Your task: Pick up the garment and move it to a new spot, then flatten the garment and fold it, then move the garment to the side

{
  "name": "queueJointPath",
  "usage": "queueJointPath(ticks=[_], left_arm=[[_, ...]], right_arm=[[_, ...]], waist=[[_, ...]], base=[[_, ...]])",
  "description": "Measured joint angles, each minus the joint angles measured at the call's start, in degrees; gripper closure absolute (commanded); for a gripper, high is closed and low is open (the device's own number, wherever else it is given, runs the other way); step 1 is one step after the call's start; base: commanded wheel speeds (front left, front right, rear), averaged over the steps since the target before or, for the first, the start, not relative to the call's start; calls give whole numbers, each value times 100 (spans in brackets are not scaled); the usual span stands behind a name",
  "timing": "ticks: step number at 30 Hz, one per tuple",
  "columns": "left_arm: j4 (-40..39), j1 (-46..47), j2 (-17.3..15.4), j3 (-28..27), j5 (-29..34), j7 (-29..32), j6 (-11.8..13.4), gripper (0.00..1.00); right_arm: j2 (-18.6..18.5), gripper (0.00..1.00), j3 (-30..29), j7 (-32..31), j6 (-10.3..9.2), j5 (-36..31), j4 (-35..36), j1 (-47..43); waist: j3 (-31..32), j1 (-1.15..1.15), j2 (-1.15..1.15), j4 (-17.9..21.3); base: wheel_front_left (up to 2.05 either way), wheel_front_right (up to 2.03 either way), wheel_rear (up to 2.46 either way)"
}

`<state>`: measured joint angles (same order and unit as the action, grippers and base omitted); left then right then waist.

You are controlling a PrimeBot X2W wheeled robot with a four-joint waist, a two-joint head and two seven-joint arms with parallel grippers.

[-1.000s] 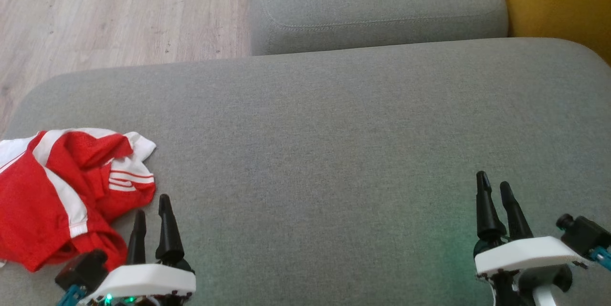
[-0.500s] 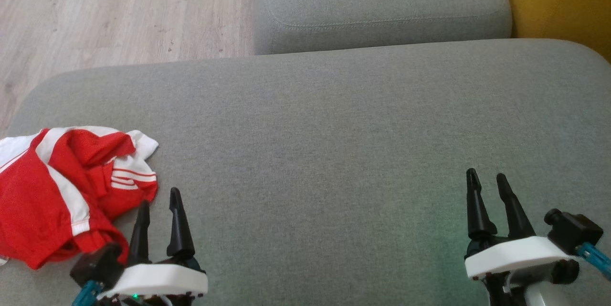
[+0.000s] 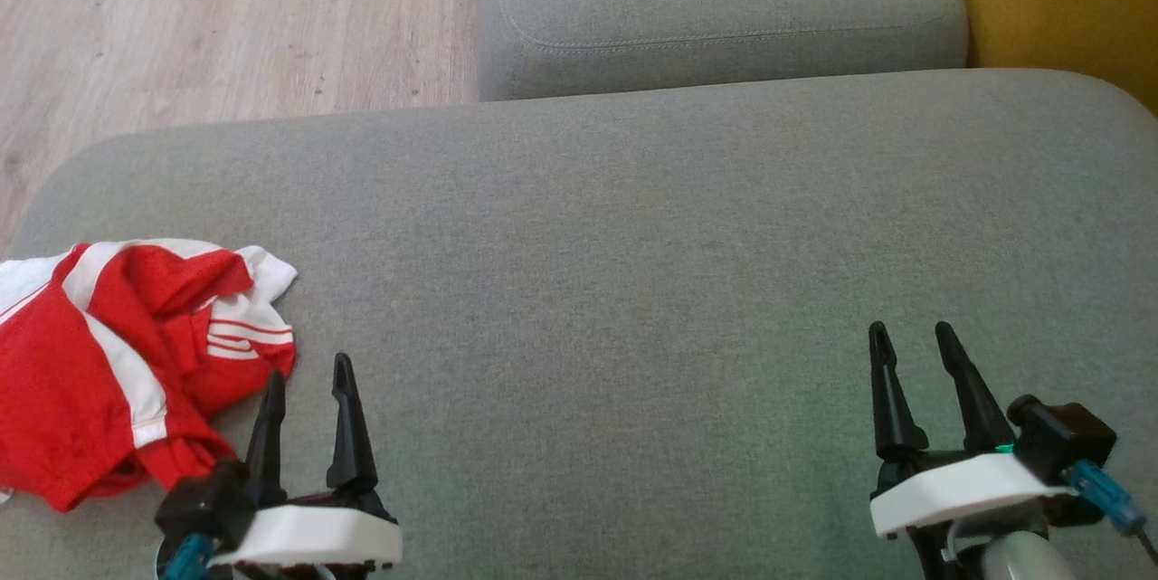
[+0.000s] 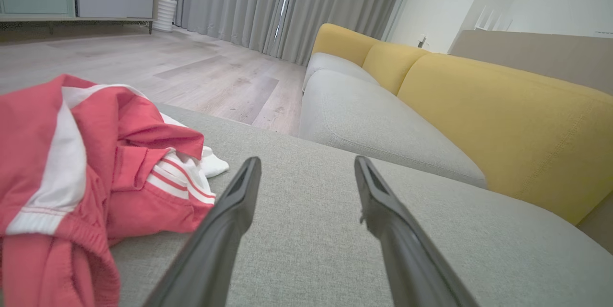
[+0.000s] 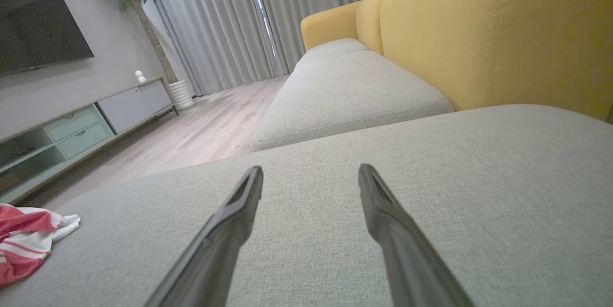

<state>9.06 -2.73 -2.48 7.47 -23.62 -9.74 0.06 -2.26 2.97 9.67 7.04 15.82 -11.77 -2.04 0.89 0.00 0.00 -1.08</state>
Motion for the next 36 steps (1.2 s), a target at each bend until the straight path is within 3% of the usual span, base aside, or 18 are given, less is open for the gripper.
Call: queueJointPath(ticks=[27,36], left_arm=[[51,0,-7,215,1685,-456,400,0],[141,0,-9,210,1707,-471,398,0]], right_arm=[[-2,0,-98,464,1,-1727,-140,-88],[-2,0,-100,464,1,-1750,-190,-96]], waist=[[76,0,0,-30],[72,0,0,-17]], base=[[0,0,0],[0,0,0]])
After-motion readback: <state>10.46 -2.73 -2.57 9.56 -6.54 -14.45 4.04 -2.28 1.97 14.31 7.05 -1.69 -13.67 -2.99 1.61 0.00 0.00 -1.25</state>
